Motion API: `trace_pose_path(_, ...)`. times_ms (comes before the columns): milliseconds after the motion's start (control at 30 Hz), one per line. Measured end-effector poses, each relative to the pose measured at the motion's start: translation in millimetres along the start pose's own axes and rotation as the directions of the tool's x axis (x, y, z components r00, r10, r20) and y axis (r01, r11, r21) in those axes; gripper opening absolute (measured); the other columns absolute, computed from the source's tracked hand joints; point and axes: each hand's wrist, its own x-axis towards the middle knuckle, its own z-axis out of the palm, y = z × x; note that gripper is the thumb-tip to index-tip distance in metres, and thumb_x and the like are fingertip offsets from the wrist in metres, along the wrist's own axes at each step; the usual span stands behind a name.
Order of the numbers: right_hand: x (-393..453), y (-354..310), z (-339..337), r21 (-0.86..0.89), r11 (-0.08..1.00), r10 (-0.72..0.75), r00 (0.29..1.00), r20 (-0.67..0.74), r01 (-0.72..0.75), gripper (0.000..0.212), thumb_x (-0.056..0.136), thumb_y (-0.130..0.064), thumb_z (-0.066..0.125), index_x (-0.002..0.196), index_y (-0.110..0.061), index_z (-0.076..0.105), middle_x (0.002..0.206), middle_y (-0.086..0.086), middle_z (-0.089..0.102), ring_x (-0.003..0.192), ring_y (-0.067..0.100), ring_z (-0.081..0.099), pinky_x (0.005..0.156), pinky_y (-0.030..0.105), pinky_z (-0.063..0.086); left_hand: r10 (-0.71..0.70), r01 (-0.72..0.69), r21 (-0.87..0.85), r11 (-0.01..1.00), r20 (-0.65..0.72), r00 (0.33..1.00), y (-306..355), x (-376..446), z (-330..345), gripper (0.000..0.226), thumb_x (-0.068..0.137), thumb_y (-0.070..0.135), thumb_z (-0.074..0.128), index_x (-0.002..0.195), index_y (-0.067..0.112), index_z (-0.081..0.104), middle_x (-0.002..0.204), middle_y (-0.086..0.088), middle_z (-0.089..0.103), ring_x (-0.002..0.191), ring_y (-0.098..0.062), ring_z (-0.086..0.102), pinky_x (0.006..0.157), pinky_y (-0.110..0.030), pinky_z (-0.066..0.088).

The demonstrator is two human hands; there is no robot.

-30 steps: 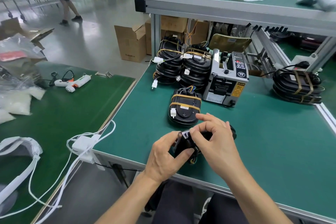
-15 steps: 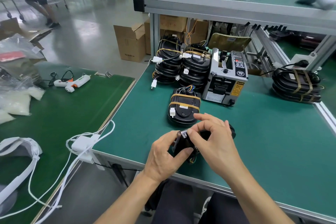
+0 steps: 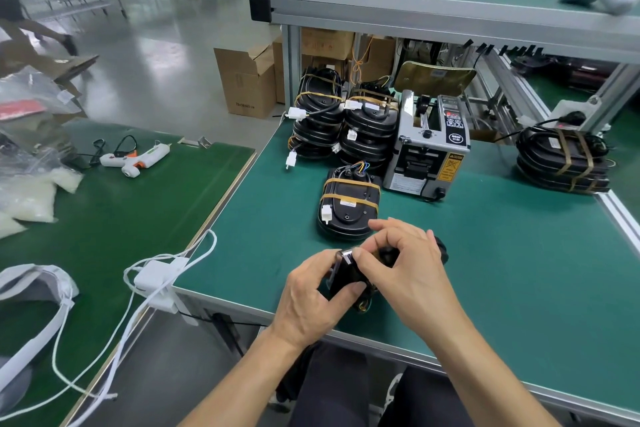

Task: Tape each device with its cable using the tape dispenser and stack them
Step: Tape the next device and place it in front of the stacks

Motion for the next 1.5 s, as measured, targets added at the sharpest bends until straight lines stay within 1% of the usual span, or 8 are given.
trace_pose_path(500, -3, 8, 15, -0.014, 0.999, -0.037, 0.996, -0.085, 0.036, 0.012, 0.093, -0.040, 0.070, 0.099, -0.039, 0.060, 0.112, -0.029, 0.059, 0.124, -0.018, 0.034, 0.117, 0.014, -0.013, -0.011, 0.011, 0.025, 1.000, -0.001, 1.000, -1, -1, 1, 0.039, 0.100, 0.053, 0.069, 0.121, 0.020, 0.071, 0.106, 0.007, 0.075, 0.093, -0.024, 0.072, 0.079, -0.049, 0.059)
trace_pose_path(633, -2, 10, 13, 0.021, 0.999, -0.032, 0.994, -0.108, 0.035, 0.009, 0.100, -0.030, 0.062, 0.100, -0.039, 0.060, 0.112, -0.028, 0.061, 0.124, -0.015, 0.037, 0.124, 0.023, -0.004, -0.010, 0.010, 0.014, 1.000, -0.004, 1.000, 0, 1, -1, 0.043, 0.101, 0.056, 0.067, 0.122, 0.019, 0.071, 0.106, 0.008, 0.074, 0.093, -0.023, 0.071, 0.079, -0.050, 0.059)
trace_pose_path(833, -5, 3, 19, -0.045, 0.999, -0.035, 0.995, -0.098, 0.031, 0.024, 0.089, -0.049, 0.070, 0.109, -0.039, 0.062, 0.112, -0.032, 0.056, 0.123, -0.013, 0.037, 0.123, 0.021, -0.010, 0.021, -0.021, 0.006, 1.000, 0.016, 1.000, 2, 1, -1, 0.029, 0.102, 0.049, 0.070, 0.123, 0.029, 0.069, 0.108, 0.013, 0.075, 0.094, -0.019, 0.072, 0.079, -0.045, 0.060)
trace_pose_path(967, -5, 2, 15, 0.067, 0.998, 0.029, 0.992, -0.120, -0.021, 0.008, 0.099, -0.039, 0.061, 0.106, -0.039, 0.064, 0.105, -0.032, 0.060, 0.120, -0.015, 0.040, 0.125, 0.042, 0.019, 0.018, -0.018, 0.002, 1.000, 0.012, 1.000, -2, 0, -1, 0.034, 0.101, 0.053, 0.069, 0.126, 0.030, 0.068, 0.113, 0.012, 0.075, 0.100, -0.021, 0.073, 0.082, -0.046, 0.060)
trace_pose_path(1067, 5, 0, -5, 0.260, 0.964, 0.105, 0.978, -0.181, -0.055, 0.019, 0.092, -0.055, 0.061, 0.107, -0.045, 0.067, 0.109, -0.030, 0.066, 0.106, -0.002, 0.061, 0.094, 0.031, 0.051, 0.007, -0.007, -0.007, 1.000, -0.002, 1.000, -4, -1, -2, 0.035, 0.101, 0.057, 0.067, 0.123, 0.031, 0.069, 0.110, 0.009, 0.076, 0.098, -0.023, 0.073, 0.082, -0.047, 0.060)
trace_pose_path(1167, 48, 16, -32, 0.329, 0.944, 0.149, 0.922, -0.358, -0.024, 0.009, 0.092, -0.042, 0.067, 0.096, -0.037, 0.072, 0.098, -0.022, 0.072, 0.093, -0.004, 0.066, 0.074, 0.005, 0.047, 0.024, -0.024, -0.017, 1.000, -0.018, 1.000, -1, 1, -3, 0.030, 0.101, 0.059, 0.065, 0.121, 0.036, 0.067, 0.106, 0.010, 0.076, 0.092, -0.020, 0.073, 0.078, -0.041, 0.059)
trace_pose_path(1333, 141, 73, -42, 0.468, 0.817, 0.479, 0.848, -0.225, -0.338, 0.015, 0.094, -0.010, 0.065, 0.096, -0.016, 0.078, 0.089, 0.001, 0.077, 0.077, 0.019, 0.067, 0.078, 0.031, 0.052, 0.000, 0.000, -0.026, 1.000, -0.017, 1.000, 4, 2, -5, 0.027, 0.098, 0.054, 0.067, 0.122, 0.043, 0.066, 0.105, 0.011, 0.077, 0.092, -0.017, 0.074, 0.078, -0.037, 0.060)
trace_pose_path(1500, 176, 88, -32, 0.603, 0.696, 0.598, 0.780, -0.186, -0.391, 0.014, 0.095, -0.006, 0.066, 0.088, -0.011, 0.077, 0.091, 0.004, 0.076, 0.063, 0.014, 0.065, 0.075, 0.030, 0.058, -0.003, 0.003, -0.007, 1.000, -0.014, 1.000, 3, 3, -7, 0.032, 0.094, 0.052, 0.071, 0.124, 0.040, 0.067, 0.105, 0.010, 0.078, 0.092, -0.018, 0.076, 0.078, -0.038, 0.061)
